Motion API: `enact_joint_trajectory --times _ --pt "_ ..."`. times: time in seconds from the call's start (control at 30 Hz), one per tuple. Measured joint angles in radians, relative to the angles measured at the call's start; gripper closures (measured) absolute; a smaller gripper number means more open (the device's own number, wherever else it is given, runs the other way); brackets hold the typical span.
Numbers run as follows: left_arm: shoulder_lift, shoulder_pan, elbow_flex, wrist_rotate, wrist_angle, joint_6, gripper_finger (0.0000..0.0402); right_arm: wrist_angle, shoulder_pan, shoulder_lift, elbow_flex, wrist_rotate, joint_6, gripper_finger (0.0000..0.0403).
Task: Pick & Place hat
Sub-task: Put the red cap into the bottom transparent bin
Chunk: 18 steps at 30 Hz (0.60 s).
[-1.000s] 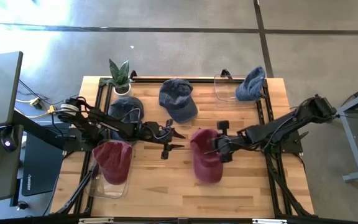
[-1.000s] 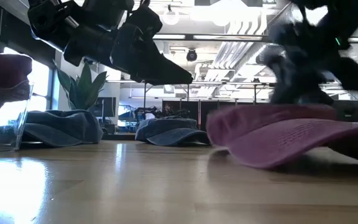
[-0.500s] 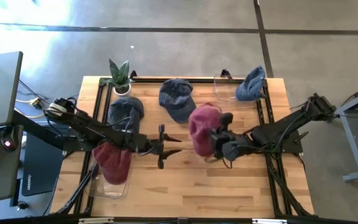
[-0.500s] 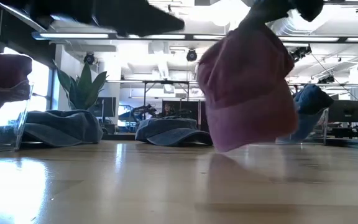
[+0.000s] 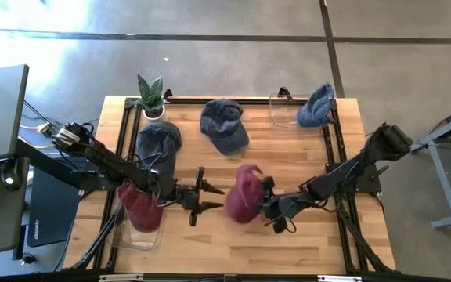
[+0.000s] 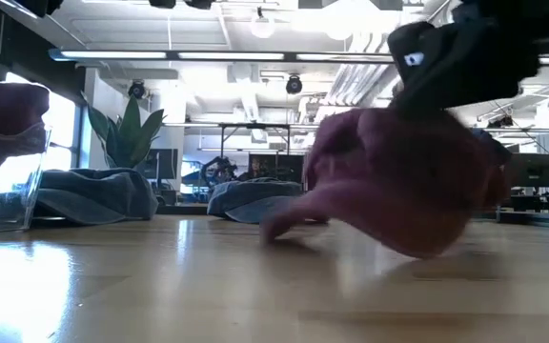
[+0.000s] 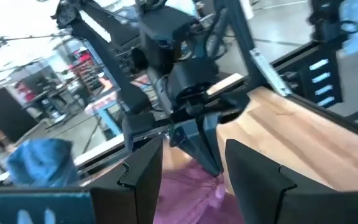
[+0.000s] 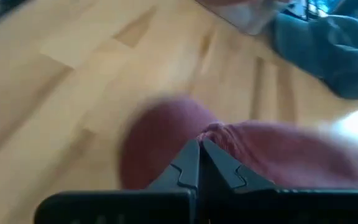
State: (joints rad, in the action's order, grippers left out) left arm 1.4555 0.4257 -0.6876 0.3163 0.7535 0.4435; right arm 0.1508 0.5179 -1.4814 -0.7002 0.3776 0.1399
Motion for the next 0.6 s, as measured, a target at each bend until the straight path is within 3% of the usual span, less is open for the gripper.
enact_joint_trajectory --times 0.13,0.27,0.4,0.5,0.6 --pt "0.000 0.000 0.000 0.060 0.000 -0.002 0.0232 -0.149 -0.035 0.063 -0.088 0.069 0.111 0.0403" --pt "0.000 0.000 0.000 0.121 0.004 0.000 0.0232 -0.341 -0.106 0.126 -0.208 0.256 0.254 0.0403" --pt "0.000 0.000 0.000 0.149 -0.003 0.000 0.0232 -0.415 -0.173 0.165 -0.314 0.378 0.410 0.0403" --pt "0.000 0.000 0.000 0.153 -0.008 0.000 0.0232 -0.415 -0.195 0.170 -0.358 0.340 0.480 0.0403" --pt "0.000 0.000 0.000 0.153 -0.021 0.001 0.0232 -0.413 -0.200 0.161 -0.340 0.158 0.436 0.0403"
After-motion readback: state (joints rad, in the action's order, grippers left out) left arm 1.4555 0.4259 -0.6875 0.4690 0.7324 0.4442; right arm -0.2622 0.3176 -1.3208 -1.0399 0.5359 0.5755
